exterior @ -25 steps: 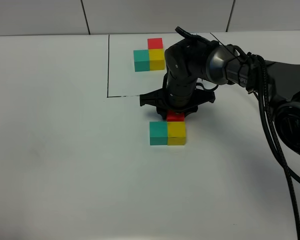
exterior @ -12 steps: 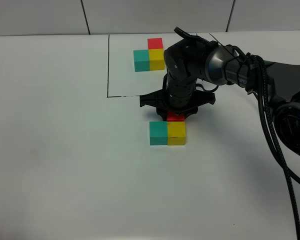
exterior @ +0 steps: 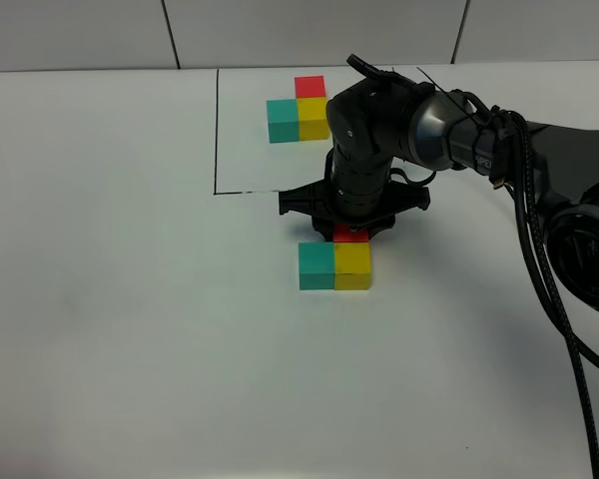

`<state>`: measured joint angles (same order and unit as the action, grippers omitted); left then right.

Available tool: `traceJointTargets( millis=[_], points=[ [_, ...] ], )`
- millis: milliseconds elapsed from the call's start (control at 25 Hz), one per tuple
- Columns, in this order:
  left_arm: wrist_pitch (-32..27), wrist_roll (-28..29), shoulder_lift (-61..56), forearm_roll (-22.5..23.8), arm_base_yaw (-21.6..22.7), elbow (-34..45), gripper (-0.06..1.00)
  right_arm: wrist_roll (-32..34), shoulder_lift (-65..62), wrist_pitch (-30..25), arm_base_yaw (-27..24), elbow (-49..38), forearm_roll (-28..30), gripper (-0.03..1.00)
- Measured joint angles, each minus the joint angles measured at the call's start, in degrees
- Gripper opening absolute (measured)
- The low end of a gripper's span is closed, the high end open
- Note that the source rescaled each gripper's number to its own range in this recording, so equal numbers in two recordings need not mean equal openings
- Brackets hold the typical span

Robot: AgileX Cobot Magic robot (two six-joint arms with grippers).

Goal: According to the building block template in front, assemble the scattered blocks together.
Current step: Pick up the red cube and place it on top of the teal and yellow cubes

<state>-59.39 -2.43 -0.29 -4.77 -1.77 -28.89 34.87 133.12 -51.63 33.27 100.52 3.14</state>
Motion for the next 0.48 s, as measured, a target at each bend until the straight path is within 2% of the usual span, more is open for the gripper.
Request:
traceJointTargets(
  millis=[480],
  points=[
    [0.00, 0.00, 0.00, 0.00, 0.00, 0.00, 0.80, 0.00, 0.00, -0.34, 0.06, 0.00, -0.18, 0.02]
  ],
)
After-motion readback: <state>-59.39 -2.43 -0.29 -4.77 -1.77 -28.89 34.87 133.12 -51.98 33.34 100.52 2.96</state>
